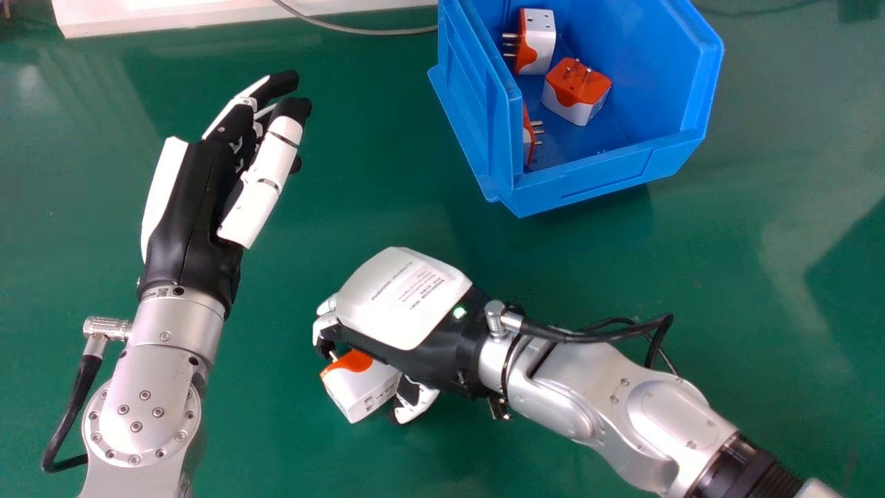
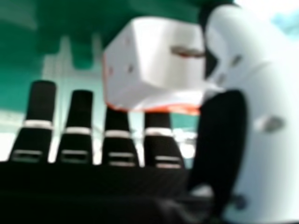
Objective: Pick all objects and put in blue box
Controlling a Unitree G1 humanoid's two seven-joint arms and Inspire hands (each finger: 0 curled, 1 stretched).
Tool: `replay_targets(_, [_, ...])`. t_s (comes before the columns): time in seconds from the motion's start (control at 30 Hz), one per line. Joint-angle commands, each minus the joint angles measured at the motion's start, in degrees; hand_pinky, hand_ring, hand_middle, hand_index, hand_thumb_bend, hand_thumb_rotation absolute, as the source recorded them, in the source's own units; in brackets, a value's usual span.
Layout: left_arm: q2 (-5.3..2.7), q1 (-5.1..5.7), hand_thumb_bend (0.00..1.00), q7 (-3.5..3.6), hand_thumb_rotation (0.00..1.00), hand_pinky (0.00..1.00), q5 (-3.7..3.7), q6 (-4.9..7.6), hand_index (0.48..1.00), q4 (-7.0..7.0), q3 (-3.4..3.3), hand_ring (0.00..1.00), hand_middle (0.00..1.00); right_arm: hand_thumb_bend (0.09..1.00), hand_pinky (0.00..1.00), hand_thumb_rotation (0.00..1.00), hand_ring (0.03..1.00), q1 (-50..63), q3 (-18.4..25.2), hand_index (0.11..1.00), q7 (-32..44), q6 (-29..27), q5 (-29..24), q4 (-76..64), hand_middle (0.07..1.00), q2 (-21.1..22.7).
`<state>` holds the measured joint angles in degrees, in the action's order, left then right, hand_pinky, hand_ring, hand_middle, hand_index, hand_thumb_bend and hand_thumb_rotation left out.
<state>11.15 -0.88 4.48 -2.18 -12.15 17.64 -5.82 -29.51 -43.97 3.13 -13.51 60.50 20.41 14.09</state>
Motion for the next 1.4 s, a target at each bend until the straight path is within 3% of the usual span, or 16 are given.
replay_targets(0.0, [-0.21, -0.96, 0.36, -0.51, 0.8, 0.78, -0.13, -0.04, 0.853, 1.86, 0.07, 0.85, 0.84, 0.491, 0.55, 0.02, 0.654, -0.2, 0.17, 0.59, -4.68, -0.63, 0.7, 1.74, 0.694, 0.3])
replay_targets(0.03, [-0.22, -0.95, 0.36, -0.51, 0.8, 0.78, -0.14, -0.08, 0.853, 1.89, 0.07, 0.85, 0.84, 0.496, 0.5, 0.01, 0.604, -0.08, 0.29, 0.575, -6.1, -0.99, 0.55, 2.36, 0.653, 0.22])
replay_targets(0.23, [-0.27, -0.96, 0.36, -0.54, 0.8, 0.78, -0.18, -0.51, 0.853, 2.33, 0.09, 0.85, 0.84, 0.507, 0.44, 0.01, 0.519, 0.08, 0.18, 0.53, -10.89, -2.08, 0.42, 4.17, 0.58, -0.11])
replay_targets(0.77, [-0.27, -1.17, 0.36, -0.46, 0.8, 0.78, -0.19, -1.33, 0.852, 2.9, 0.12, 0.85, 0.83, 0.515, 0.39, 0.0, 0.443, 1.4, 1.79, 0.495, -13.07, -0.42, -0.77, 3.68, 0.523, -0.67])
replay_targets(1.23, [-0.04, -1.02, 0.35, -0.22, 0.79, 0.78, -0.05, -1.49, 0.852, 2.91, -0.12, 0.85, 0.84, 0.516, 0.39, 0.0, 0.437, 5.48, 5.12, 0.469, -7.39, 0.95, -3.9, -6.4, 0.515, 0.72])
replay_targets(1.37, [0.12, -1.15, 0.35, -0.08, 0.79, 0.78, 0.12, -1.51, 0.852, 2.73, -0.39, 0.85, 0.84, 0.516, 0.38, 0.0, 0.434, 6.78, 7.69, 0.47, -3.35, 0.9, -7.33, -11.96, 0.515, 2.07])
